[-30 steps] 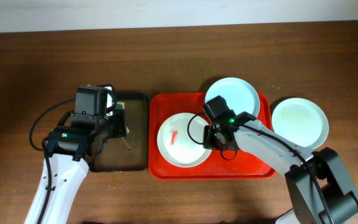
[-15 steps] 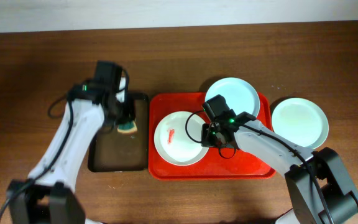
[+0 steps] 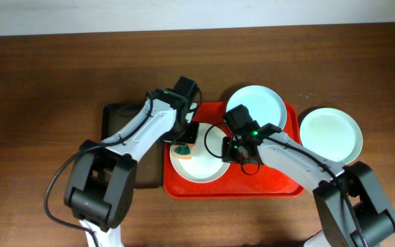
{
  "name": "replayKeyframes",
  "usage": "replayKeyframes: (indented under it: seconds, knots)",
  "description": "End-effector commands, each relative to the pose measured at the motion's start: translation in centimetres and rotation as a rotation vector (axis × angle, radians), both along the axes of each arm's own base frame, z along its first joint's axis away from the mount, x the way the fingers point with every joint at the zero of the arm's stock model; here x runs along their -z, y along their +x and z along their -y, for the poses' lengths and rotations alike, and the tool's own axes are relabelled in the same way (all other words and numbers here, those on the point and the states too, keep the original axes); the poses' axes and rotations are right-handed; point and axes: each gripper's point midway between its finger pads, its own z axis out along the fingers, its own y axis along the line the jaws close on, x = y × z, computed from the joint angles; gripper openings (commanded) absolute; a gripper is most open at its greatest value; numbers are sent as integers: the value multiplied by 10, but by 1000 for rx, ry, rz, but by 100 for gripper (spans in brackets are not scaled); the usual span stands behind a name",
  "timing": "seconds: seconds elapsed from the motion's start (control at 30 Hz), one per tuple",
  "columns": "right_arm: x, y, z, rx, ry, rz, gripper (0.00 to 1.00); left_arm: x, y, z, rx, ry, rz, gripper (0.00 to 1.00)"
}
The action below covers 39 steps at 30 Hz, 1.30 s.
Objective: Clean dirty plates on tray and stack at the side
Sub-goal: 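Carry the sponge with the left gripper onto the held white plate, then scrub the white plate with the sponge in the left gripper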
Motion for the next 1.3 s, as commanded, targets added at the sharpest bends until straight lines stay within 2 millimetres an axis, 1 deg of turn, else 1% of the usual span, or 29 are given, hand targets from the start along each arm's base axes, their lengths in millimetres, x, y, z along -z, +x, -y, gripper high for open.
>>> replayKeyframes:
  seconds: [0.0,0.07,0.13,0.2,0.23,0.27,0.3,0.33,0.37,0.4,0.5,0.57,0.6,0.63,0.7,0.73,0.77,0.8,0.9,0.93,1.0,1.03,1.07,1.13,1.17,1.23,1.27]
  knots:
    - [6,-5,-1,-17,-7,-18,4,11,2,4,-68,39,5,0]
    - [6,-5,-1,-17,-7,-18,4,18,3,3,-87,49,-2,0]
    - [6,-5,-1,-18,-7,-19,4,33,0,3,-92,68,-28,0]
    - [6,-5,-1,-17,-7,-19,4,49,-7,7,-81,72,-72,0]
    - [6,-5,-1,-17,-7,-19,4,55,-16,16,-51,38,-118,0]
    - [6,-5,-1,-18,-7,-19,4,56,-26,30,29,-41,-166,0]
    - [6,-5,-1,-18,-7,-19,4,52,-33,40,78,-105,-196,0]
    - [6,-5,-1,-17,-7,-19,4,39,-35,50,107,-197,-211,0]
    - [6,-5,-1,-18,-7,-19,4,31,-33,52,98,-233,-205,0]
    - [6,-5,-1,-17,-7,-19,4,17,-27,51,85,-275,-185,0]
    - [6,-5,-1,-17,-7,-19,4,-35,-3,39,53,-340,-45,0]
    - [6,-5,-1,-17,-7,-19,4,-55,8,30,43,-327,41,0]
    - [6,-5,-1,-17,-7,-19,4,-60,13,21,36,-274,90,0]
    - [6,-5,-1,-18,-7,-19,4,-59,15,17,33,-245,103,0]
    - [6,-5,-1,-18,-7,-20,4,-51,15,11,29,-195,109,0]
    - [6,-5,-1,-18,-7,-20,4,-40,13,6,5,-153,116,0]
    - [6,-5,-1,-17,-7,-20,4,-33,12,2,-10,-133,116,0]
    - [6,-5,-1,-17,-7,-20,4,-21,10,-2,-26,-117,117,0]
    - [6,-5,-1,-17,-7,-20,4,8,0,-9,-77,-110,110,0]
    - [6,-5,-1,-17,-7,-20,4,14,-3,-9,-86,-111,108,0]
    - [6,-5,-1,-17,-7,-20,4,31,-15,-13,-143,-119,78,0]
    - [6,-5,-1,-17,-7,-20,4,40,-26,-13,-148,-133,45,0]
    - [6,-5,-1,-17,-7,-19,4,44,-31,-13,-146,-142,32,0]
    - [6,-5,-1,-17,-6,-19,4,47,-37,-8,-141,-178,10,0]
    - [6,-5,-1,-17,-6,-19,4,46,-40,-1,-134,-222,-5,0]
    - [6,-5,-1,-17,-6,-19,4,38,-39,19,-112,-332,-19,0]
    - [6,-5,-1,-17,-7,-19,4,29,-37,35,-88,-432,-22,0]
